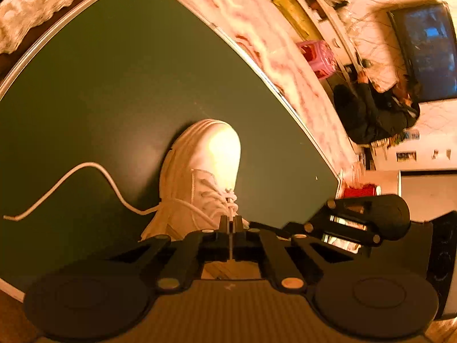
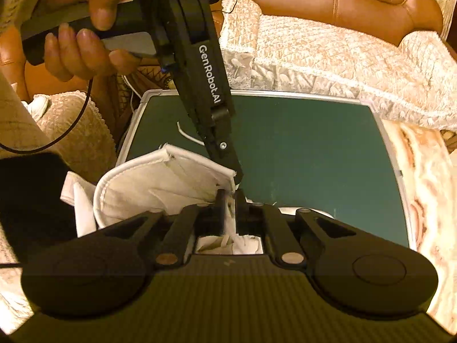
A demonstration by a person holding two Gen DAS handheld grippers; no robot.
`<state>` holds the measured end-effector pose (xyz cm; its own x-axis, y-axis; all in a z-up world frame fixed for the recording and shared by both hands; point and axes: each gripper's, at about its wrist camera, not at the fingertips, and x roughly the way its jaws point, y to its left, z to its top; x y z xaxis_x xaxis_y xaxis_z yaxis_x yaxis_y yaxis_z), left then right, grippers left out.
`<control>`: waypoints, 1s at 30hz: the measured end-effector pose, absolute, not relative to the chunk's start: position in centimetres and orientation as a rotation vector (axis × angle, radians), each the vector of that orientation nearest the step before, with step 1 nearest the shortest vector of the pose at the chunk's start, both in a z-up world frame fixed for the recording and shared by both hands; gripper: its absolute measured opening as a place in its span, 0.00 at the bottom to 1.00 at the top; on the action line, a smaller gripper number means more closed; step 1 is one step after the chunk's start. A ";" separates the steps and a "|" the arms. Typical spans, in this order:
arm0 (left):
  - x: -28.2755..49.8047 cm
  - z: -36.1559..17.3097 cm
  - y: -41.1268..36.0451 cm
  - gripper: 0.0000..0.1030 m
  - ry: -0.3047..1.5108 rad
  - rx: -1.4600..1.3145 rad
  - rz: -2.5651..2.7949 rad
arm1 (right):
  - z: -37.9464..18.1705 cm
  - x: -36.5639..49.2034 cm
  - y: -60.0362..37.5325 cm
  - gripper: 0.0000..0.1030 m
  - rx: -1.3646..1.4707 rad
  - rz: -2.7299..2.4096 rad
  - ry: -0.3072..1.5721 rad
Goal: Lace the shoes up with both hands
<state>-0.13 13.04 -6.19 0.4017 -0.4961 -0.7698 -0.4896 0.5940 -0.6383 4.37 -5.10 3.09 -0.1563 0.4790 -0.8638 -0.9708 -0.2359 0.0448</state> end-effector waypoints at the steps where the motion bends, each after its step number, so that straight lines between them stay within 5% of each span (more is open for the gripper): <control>1: 0.1 -6.1 12.9 0.00 1.216 -0.990 -0.004 | 3.1 4.2 -5.0 0.17 -0.920 1.652 0.757; 12: 0.5 -2.2 11.6 0.00 1.184 -0.520 0.165 | 2.9 4.6 -3.6 0.06 -0.893 1.697 0.827; 20: -1.3 -2.2 16.7 0.00 1.176 -0.449 0.395 | 2.4 5.0 -3.6 0.01 -0.865 1.659 0.876; 30: -6.4 -4.0 25.8 0.00 1.288 -0.260 0.742 | 2.2 6.8 -6.0 0.09 -0.683 1.500 1.013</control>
<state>-6.42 25.80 -3.99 0.0899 0.3528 -0.9314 -0.6291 0.7451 0.2215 6.81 -6.02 2.19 -0.1868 0.4739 -0.8605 -0.9753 0.0158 0.2205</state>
